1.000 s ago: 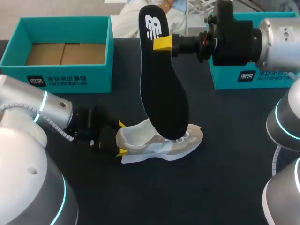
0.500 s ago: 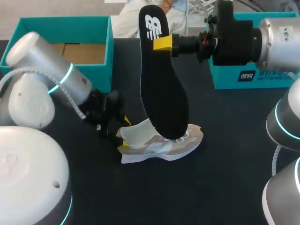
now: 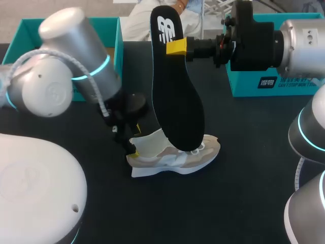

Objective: Take the shoe out of the shoebox, open the shoe tongue, remove and reinsert the insole, then place the shoe into the shoebox

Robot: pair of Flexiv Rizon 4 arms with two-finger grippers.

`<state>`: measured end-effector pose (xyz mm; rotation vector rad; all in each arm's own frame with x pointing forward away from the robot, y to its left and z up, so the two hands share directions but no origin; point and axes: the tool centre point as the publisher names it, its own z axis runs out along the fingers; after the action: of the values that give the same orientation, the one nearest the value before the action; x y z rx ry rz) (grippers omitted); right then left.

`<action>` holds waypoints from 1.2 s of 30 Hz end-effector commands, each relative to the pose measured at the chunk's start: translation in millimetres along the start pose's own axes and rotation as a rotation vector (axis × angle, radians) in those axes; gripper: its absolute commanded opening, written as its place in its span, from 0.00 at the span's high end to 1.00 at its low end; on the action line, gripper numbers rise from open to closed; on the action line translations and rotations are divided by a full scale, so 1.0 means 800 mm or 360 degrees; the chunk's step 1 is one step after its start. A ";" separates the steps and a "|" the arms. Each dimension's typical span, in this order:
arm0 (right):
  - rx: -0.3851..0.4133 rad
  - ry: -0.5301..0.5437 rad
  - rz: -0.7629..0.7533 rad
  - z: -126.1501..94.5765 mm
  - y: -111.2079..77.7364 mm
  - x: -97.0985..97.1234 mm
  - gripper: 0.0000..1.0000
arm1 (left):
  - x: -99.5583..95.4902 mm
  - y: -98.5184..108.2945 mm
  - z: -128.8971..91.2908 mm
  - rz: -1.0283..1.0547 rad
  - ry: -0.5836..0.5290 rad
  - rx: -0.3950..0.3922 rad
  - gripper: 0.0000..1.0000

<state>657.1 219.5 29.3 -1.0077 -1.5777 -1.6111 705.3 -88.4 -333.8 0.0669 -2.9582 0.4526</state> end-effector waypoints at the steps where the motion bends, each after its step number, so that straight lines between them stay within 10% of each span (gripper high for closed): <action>1: -0.0002 -0.0007 0.0002 0.004 0.000 0.001 1.00 | 0.009 -0.005 -0.004 -0.0036 -0.0069 -0.0386 0.00; 19: -0.0002 -0.0007 0.0002 0.004 0.000 0.001 1.00 | 0.000 -0.008 -0.004 -0.0112 -0.0168 -0.0461 0.00; 36: -0.0002 -0.0007 0.0002 0.004 0.000 0.001 1.00 | -0.062 -0.062 0.025 -0.0079 -0.0283 -0.0251 0.09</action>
<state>657.1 219.5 29.2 -1.0070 -1.5775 -1.6115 749.2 -142.0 -326.8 0.1932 -3.1498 0.2141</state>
